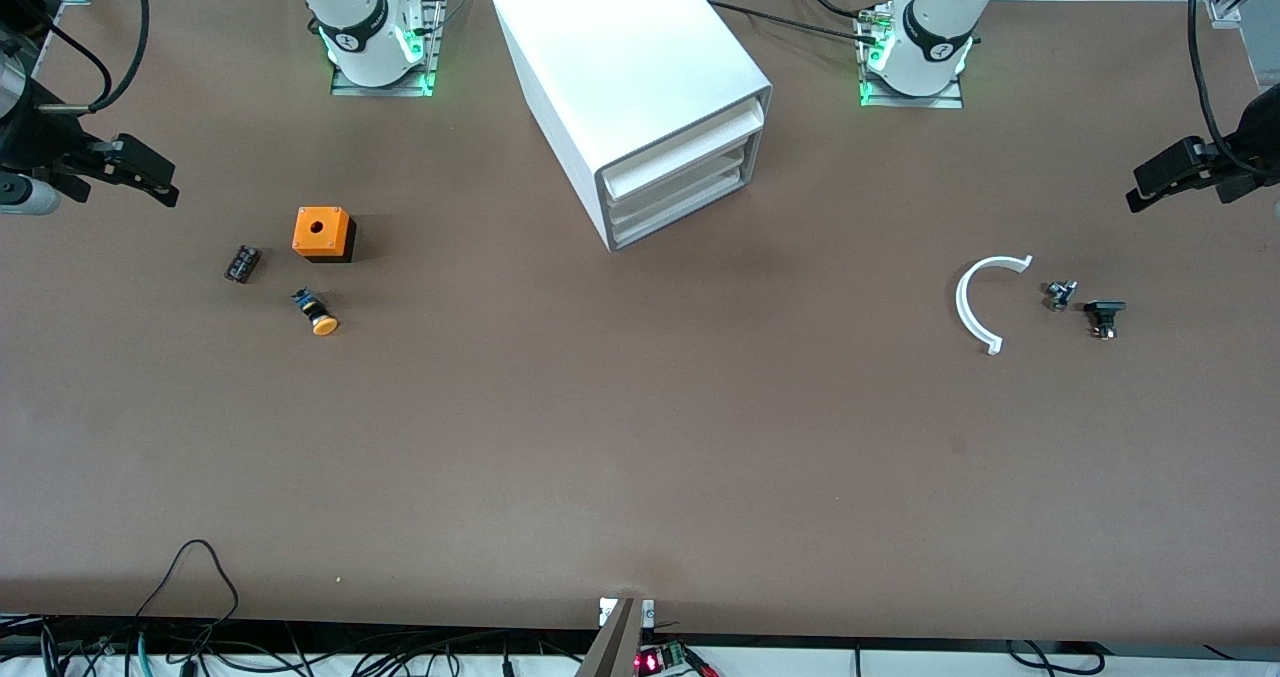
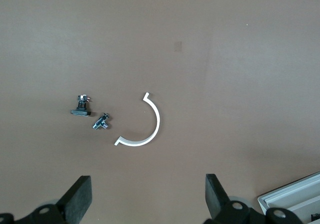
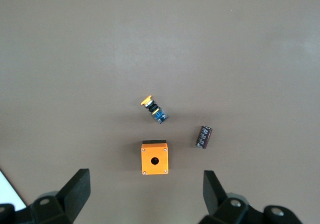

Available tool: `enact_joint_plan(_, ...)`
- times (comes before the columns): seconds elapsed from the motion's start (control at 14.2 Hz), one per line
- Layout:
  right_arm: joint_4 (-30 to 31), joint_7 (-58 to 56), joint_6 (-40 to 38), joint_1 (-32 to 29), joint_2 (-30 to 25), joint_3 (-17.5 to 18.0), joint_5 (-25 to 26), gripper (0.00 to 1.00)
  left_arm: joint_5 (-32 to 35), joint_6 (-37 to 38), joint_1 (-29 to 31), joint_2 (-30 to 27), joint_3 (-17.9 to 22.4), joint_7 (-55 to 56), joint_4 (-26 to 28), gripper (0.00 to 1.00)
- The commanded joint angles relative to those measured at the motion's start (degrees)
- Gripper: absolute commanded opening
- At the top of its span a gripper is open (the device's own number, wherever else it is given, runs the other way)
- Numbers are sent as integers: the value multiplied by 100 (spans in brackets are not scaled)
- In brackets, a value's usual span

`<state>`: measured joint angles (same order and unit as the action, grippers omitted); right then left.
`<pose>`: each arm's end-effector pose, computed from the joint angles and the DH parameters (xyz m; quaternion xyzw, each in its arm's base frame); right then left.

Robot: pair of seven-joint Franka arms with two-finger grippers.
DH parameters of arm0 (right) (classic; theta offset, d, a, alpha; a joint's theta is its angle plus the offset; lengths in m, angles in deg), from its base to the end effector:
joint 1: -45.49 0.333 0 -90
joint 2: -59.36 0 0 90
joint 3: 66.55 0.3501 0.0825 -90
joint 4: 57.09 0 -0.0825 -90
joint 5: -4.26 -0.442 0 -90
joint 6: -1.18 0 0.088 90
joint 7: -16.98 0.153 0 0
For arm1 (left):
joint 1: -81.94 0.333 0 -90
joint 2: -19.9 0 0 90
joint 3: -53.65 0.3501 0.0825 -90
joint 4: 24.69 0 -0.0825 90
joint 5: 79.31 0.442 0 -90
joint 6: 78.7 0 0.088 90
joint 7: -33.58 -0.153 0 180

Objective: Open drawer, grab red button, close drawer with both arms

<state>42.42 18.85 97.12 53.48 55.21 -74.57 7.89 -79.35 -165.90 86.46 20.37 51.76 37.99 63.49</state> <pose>0.5945 -0.0116 0.5767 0.9996 -0.0133 0.0052 0.0264 0.6088 0.0279 0.6201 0.9980 0.0614 -0.0127 0.0003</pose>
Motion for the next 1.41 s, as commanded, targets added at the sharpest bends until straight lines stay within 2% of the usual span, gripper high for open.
enact_joint_plan(0.0, -143, -108, -67, 10, 46, -68, -3, 100, -84, 160, 57, -28, -38, -158, -48, 100)
enact_joint_plan(1.13, -196, -82, -172, 1, 19, -86, 6, 100, -93, 151, -39, 59, -91, -89, -187, 100)
enact_joint_plan(1.34, -187, -64, -172, 27, 54, -59, 6, 100, -110, 169, -100, 120, -205, -89, -29, 100)
